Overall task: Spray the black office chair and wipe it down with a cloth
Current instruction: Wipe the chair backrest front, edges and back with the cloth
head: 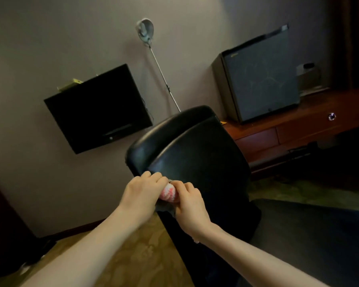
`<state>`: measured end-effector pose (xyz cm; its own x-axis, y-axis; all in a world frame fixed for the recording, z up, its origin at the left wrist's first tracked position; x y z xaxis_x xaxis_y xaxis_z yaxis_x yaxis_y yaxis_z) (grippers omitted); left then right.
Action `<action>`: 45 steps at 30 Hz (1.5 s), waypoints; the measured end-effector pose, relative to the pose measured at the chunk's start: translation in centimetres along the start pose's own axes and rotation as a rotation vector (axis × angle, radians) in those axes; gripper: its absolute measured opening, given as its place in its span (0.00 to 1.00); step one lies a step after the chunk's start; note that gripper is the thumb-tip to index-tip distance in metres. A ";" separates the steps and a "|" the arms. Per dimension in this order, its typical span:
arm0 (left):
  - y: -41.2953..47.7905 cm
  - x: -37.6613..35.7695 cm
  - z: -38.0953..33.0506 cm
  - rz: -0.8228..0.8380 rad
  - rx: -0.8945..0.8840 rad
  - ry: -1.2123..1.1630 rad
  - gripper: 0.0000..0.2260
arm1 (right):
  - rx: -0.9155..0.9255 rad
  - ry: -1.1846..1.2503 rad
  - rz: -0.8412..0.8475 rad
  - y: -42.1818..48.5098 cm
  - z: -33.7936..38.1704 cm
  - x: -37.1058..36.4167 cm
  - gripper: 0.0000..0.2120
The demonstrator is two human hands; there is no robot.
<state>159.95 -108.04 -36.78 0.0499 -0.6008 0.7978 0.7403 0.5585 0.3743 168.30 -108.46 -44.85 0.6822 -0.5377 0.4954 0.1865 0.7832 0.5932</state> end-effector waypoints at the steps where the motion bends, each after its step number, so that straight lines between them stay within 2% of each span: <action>1: -0.3 0.9 0.8 -0.024 0.027 -0.015 0.23 | 0.009 -0.011 -0.006 0.5 1.2 0.5 0.25; 5: 0.3 4.6 4.7 -0.181 0.166 -0.043 0.24 | 0.068 -0.052 -0.057 4.2 5.3 2.6 0.25; 8: 1.5 6.0 8.0 -0.270 0.355 -0.053 0.24 | 0.141 -0.099 -0.096 8.1 8.0 3.9 0.25; 11: 2.5 5.6 10.5 -0.308 0.542 -0.254 0.22 | 0.179 -0.170 -0.078 11.3 9.3 3.7 0.24; 13: 3.2 4.5 11.3 -0.287 0.588 -0.424 0.19 | 0.139 -0.135 -0.017 12.7 8.6 2.9 0.23; 17: 4.2 3.3 12.4 -0.197 0.581 -0.670 0.16 | 0.107 -0.072 0.028 13.3 6.8 2.1 0.24; 19: 4.5 3.4 12.5 -0.152 0.567 -0.716 0.16 | 0.109 -0.057 0.032 13.2 6.4 2.1 0.24; 35: 2.8 5.4 11.0 -0.088 0.525 -0.543 0.19 | 0.107 -0.006 0.050 9.9 6.6 2.7 0.25; 41: 1.0 7.3 9.4 -0.085 0.518 -0.480 0.23 | 0.129 -0.005 0.110 7.9 7.7 4.0 0.28; 45: -0.6 8.8 7.7 -0.109 0.522 -0.471 0.22 | 0.122 0.011 0.156 6.1 8.3 5.2 0.31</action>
<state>154.78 -109.30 -26.40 -0.3884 -0.4238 0.8182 0.3009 0.7810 0.5473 167.15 -109.04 -33.37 0.7040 -0.4089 0.5807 -0.0088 0.8125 0.5828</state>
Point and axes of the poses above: each hand's wrist, its own y-axis towards the middle knuckle, its own x-axis out of the back of the hand, z = x × y, the point moved 7 cm from there along y, towards the middle knuckle, and after that the axes turned 4 degrees about -y, right-handed, at the moved point
